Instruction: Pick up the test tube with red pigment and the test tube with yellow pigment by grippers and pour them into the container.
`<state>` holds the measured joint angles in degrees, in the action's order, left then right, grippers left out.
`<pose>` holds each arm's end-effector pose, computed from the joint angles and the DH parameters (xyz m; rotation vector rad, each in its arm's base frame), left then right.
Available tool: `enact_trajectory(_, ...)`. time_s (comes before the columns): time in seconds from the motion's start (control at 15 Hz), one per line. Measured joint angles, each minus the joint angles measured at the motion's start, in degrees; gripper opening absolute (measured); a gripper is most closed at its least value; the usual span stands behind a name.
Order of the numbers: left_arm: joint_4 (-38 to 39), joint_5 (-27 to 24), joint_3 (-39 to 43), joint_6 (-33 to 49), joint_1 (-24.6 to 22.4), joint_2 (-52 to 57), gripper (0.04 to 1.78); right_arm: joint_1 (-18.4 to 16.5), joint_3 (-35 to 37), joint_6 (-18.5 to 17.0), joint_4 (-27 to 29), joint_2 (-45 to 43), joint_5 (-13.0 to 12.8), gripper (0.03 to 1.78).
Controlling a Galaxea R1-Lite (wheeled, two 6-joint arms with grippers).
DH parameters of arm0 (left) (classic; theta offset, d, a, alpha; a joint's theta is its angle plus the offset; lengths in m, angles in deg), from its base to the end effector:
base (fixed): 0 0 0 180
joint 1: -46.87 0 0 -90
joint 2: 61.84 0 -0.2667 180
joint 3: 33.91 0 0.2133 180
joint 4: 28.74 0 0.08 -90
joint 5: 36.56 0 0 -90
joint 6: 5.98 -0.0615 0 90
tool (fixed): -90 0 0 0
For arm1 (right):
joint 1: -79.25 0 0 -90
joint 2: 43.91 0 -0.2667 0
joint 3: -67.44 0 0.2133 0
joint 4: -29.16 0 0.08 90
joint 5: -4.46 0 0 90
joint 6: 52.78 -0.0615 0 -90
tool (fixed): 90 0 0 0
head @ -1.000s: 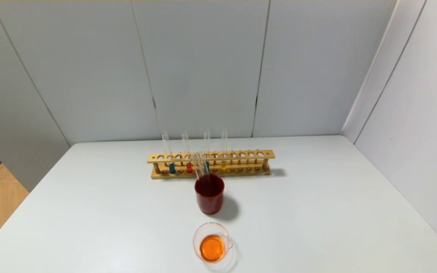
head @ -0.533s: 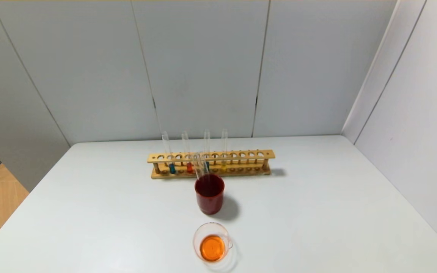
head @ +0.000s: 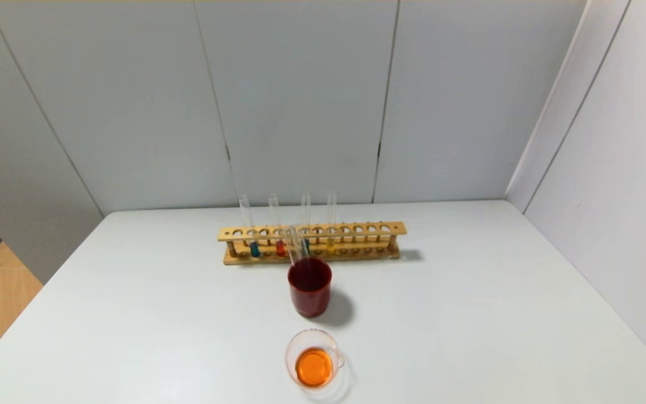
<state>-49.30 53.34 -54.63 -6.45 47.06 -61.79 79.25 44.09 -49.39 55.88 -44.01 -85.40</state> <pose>0.0742 -0.0004 0.0759 0.0082 -0.0037 -0.0050 0.0703 0.0002 0.0763 -0.0591 0.0570 0.0041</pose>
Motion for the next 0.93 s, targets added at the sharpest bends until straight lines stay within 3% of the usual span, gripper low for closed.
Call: enact_trajectory(0.93,0.0,0.0,0.0,0.0,0.0,0.0,1.74,0.0,0.2,-2.4,-0.4,0.0,-0.4,1.75)
